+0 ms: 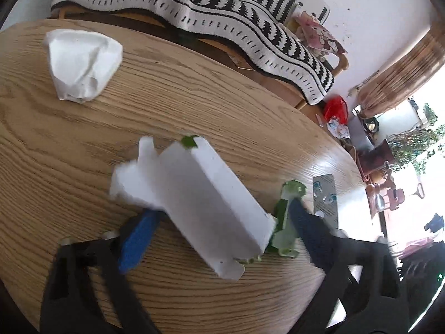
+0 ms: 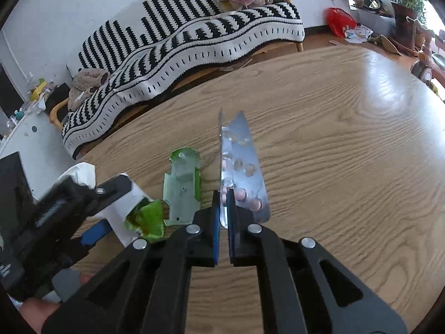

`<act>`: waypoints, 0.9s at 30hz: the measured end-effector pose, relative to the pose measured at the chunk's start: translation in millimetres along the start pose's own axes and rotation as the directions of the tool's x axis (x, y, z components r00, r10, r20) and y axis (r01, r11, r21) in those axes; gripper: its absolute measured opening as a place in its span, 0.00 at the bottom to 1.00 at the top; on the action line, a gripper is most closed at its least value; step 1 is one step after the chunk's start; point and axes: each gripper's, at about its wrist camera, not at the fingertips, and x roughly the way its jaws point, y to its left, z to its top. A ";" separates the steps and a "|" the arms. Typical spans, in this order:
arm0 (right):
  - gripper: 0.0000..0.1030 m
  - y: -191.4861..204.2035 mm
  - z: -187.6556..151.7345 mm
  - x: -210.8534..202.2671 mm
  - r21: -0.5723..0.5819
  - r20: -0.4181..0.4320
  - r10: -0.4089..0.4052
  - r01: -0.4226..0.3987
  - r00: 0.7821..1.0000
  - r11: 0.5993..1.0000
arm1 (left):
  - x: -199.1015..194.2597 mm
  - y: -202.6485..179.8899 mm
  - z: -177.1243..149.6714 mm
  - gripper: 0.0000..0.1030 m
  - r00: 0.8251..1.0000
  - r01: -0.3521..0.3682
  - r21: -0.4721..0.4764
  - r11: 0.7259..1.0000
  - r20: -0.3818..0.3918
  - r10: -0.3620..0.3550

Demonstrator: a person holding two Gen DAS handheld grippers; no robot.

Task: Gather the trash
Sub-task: 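Grasp the torn green-white carton with the left tool while the right tool grasps the pill blister, then carry both items over the bin and open both tools to drop them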

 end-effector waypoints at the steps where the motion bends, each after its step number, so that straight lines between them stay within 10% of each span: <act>1: 0.05 -3.9 0.6 -6.5 -0.002 0.007 0.000 0.000 1.000 1.000 | 1.4 -0.9 -0.5 0.48 1.000 0.003 0.004 1.000 -0.013 -0.002; 17: 0.05 -66.9 -18.3 -115.0 0.011 0.087 -0.096 0.095 0.992 0.995 | -73.6 -39.4 -19.7 0.29 0.993 0.008 0.158 0.987 0.118 -0.027; 27: 0.05 -186.4 -56.4 -216.3 0.145 0.110 -0.295 0.278 0.949 0.949 | -73.3 -182.3 -130.5 0.29 0.984 0.148 0.487 0.861 0.011 -0.175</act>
